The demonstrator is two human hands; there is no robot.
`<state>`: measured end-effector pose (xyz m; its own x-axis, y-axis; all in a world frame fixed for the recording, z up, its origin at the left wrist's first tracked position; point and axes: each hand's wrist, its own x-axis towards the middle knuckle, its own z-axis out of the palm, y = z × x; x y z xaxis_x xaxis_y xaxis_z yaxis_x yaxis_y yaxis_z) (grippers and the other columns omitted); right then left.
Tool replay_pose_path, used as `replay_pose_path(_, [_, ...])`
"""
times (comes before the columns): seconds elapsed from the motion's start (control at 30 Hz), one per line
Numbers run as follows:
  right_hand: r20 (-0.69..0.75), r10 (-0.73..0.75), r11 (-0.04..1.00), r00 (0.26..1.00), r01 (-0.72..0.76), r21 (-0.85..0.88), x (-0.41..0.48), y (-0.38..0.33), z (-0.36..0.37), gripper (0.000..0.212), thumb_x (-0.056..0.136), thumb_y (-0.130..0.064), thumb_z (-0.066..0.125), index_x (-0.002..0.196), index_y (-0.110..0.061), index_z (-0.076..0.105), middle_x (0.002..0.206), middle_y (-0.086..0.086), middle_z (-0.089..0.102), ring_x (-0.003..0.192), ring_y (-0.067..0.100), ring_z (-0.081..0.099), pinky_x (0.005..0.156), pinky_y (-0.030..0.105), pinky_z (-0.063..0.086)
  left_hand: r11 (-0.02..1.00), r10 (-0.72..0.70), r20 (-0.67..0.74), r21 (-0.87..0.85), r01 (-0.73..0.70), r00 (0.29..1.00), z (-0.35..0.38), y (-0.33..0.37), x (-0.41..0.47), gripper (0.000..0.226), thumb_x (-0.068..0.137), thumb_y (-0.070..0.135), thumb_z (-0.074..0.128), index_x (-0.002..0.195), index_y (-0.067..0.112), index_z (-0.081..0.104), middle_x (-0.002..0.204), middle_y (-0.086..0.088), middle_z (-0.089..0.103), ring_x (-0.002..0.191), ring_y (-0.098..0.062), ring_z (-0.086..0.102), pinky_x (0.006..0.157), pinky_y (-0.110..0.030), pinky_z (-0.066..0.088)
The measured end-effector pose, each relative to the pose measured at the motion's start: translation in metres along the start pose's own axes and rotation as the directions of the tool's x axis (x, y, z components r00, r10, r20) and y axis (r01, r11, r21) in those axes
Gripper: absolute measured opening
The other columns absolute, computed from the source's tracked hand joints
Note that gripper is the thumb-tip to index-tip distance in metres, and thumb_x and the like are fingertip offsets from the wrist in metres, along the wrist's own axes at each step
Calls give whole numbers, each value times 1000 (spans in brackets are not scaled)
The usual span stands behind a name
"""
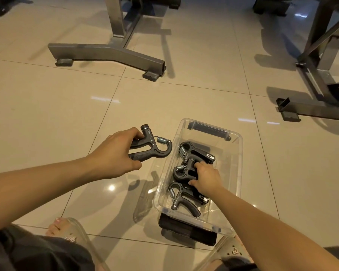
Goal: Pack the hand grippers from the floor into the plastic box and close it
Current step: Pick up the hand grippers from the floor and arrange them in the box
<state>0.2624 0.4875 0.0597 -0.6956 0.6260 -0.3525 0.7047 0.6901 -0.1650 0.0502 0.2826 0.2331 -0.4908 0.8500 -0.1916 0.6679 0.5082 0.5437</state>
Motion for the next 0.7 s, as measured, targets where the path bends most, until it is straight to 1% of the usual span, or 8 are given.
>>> replay_pose_path(0.17, [-81,-3,999,997,6,38,-2,-3,-20,62,85,-49,74,135,-18,53,129,1,57,123,24,52,103,41,43,1000,8,-7,1,-8,1000,1,4,1,61,70,21,81,124,23,53,112,5,61,102,-20,58,87,-37,49])
replay_pose_path(0.27, [-248,11,970,969,50,236,-2,-16,-58,48,90,-42,69,128,-15,61,121,1,65,112,22,59,95,40,50,1000,11,-29,8,-10,1000,3,9,2,59,71,22,80,123,21,52,112,3,61,102,-21,57,87,-38,50])
replay_pose_path(0.33, [-322,51,908,946,90,409,-6,-34,-88,35,94,-40,64,117,-14,67,105,-1,69,96,18,63,82,36,52,1000,3,-55,-5,-3,999,3,14,4,58,71,21,80,122,20,53,111,3,61,101,-21,57,86,-40,51])
replay_pose_path(0.4, [-346,103,825,932,115,553,-14,-56,-114,28,96,-43,59,100,-17,69,82,-4,70,76,14,64,68,34,51,1000,-8,-86,-10,7,996,3,17,7,56,71,20,79,121,18,53,110,2,61,101,-23,58,86,-42,51])
replay_pose_path(0.47, [-320,150,730,935,114,674,-22,-77,-131,33,97,-46,55,87,-18,67,67,-2,67,65,15,64,62,34,49,1000,-24,-118,-8,24,993,2,20,9,55,71,21,78,120,17,53,109,1,62,99,-24,59,85,-42,52])
replay_pose_path(0.57, [-164,141,522,976,67,850,-33,-103,-142,32,98,-45,57,93,-15,64,73,5,73,57,17,66,57,34,50,999,-49,-164,-28,45,985,1,25,11,57,71,23,78,121,18,52,110,1,61,99,-24,58,84,-40,51])
replay_pose_path(0.63, [-69,143,364,987,12,931,-39,-113,-146,24,99,-33,60,106,-10,60,80,11,74,61,18,66,55,33,50,997,-55,-190,-60,45,980,0,29,11,60,72,24,80,124,17,52,113,2,60,101,-22,57,81,-34,47])
replay_pose_path(0.7, [-21,169,222,985,-18,975,-42,-116,-148,19,98,-22,62,110,-9,57,88,14,73,66,20,70,54,33,53,994,-62,-200,-101,43,978,0,34,8,61,72,24,81,125,16,51,114,2,59,100,-21,57,78,-31,45])
